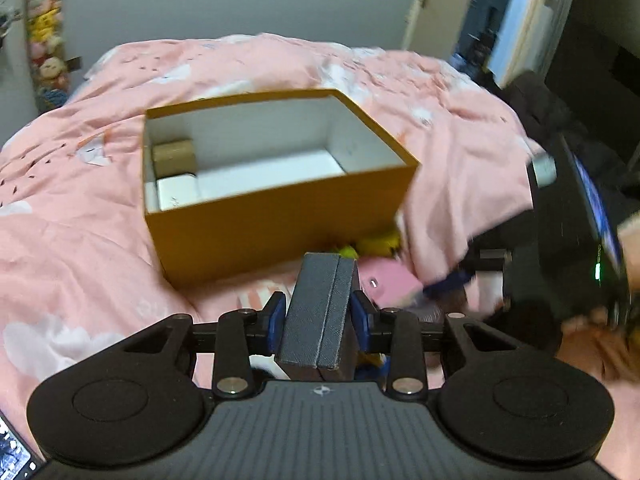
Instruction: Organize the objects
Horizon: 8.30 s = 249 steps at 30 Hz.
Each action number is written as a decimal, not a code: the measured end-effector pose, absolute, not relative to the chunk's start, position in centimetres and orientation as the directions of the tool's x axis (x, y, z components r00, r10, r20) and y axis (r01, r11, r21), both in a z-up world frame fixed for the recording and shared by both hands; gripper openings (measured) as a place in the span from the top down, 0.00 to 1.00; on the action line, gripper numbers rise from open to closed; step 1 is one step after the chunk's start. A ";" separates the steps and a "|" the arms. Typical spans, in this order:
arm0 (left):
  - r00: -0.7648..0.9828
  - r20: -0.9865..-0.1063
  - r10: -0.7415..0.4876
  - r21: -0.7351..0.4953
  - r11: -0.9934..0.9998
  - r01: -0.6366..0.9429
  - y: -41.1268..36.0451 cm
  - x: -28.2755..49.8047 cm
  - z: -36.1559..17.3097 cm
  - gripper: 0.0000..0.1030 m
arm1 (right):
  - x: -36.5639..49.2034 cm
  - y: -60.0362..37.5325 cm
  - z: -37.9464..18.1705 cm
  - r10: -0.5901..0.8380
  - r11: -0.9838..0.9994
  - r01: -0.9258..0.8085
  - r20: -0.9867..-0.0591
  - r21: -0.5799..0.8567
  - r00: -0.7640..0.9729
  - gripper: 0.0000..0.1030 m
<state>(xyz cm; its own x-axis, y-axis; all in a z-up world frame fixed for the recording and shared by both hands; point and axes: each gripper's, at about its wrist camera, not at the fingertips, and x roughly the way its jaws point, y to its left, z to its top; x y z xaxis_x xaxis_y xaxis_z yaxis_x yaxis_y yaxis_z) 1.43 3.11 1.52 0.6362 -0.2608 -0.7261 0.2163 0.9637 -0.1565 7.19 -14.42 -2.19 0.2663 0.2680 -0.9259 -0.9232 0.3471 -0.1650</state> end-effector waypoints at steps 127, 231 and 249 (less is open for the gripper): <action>0.407 -0.913 -0.041 0.039 0.982 0.187 6.7 26.8 -5.8 0.55 | 35.8 -5.3 -1.4 0.597 0.737 -0.496 -0.787 0.460 0.157 0.77; 0.514 -0.821 -0.249 -0.114 0.953 0.279 -4.2 1.9 -0.9 0.55 | 2.5 -23.8 -1.8 0.430 0.773 -0.601 -0.863 0.201 0.265 0.33; 0.560 -0.782 -0.273 -0.102 0.943 0.317 -3.9 4.2 -1.2 0.55 | 8.3 -22.2 -1.2 0.485 0.840 -0.470 -0.765 0.272 0.424 0.84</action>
